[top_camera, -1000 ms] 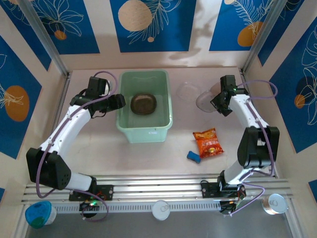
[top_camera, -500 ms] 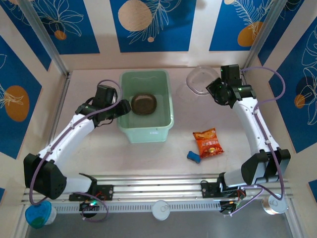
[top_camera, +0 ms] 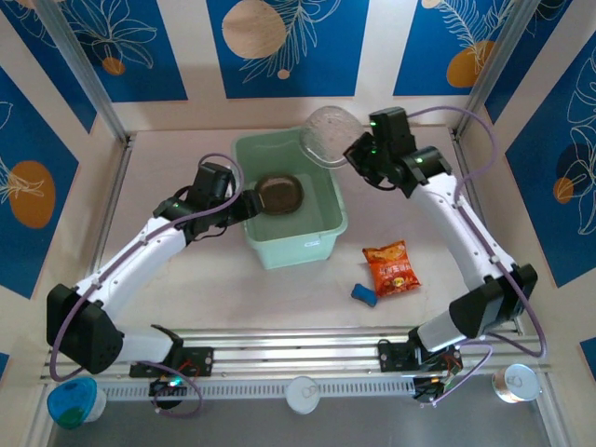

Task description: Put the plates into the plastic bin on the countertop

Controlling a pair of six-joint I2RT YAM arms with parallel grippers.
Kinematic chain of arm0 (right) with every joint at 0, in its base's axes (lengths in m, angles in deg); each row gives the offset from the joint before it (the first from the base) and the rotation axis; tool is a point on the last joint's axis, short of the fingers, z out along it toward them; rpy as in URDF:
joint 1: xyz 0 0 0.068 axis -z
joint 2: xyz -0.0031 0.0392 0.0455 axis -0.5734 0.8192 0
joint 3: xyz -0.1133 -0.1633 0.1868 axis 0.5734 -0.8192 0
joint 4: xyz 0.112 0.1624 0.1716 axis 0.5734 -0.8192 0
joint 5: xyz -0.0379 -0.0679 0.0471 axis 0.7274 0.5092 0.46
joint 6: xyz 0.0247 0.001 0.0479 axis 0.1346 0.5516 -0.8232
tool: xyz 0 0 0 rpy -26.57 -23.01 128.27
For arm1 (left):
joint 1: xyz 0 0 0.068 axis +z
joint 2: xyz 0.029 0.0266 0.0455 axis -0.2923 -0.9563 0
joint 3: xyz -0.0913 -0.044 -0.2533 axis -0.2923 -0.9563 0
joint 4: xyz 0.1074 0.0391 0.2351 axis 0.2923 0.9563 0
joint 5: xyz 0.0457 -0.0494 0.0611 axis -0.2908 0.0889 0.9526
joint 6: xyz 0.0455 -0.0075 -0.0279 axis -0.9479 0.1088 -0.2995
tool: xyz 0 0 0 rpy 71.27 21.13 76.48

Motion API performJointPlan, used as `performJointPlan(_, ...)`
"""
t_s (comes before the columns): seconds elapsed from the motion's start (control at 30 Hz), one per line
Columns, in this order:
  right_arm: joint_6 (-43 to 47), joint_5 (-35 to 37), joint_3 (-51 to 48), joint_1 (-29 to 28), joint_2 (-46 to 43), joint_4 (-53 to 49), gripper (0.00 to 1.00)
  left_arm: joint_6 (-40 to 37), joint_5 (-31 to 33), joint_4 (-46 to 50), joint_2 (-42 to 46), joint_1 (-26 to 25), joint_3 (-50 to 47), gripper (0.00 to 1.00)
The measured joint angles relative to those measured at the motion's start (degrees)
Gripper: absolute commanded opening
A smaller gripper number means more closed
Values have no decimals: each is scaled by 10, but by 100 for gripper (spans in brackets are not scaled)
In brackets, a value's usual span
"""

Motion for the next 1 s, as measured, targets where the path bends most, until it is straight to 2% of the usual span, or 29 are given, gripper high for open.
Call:
performJointPlan(0.27, -92, 80, 87, -96, 90, -41, 0, -8, -23, -20, -17, -10, 0, 62)
performJointPlan(0.53, -189, 136, 157, -146, 167, -94, 0, -78, 17, 15, 8, 1, 35, 66)
performJointPlan(0.63, -218, 143, 177, -152, 201, -115, 0, -106, 21, 23, 26, 27, 50, 66)
performJointPlan(0.87, -285, 148, 225, -159, 278, -163, 0, -149, 2, 36, 33, 130, 68, 67)
performJointPlan(1.0, -313, 149, 240, -164, 311, -178, 0, -165, -13, 42, 21, 156, 77, 67)
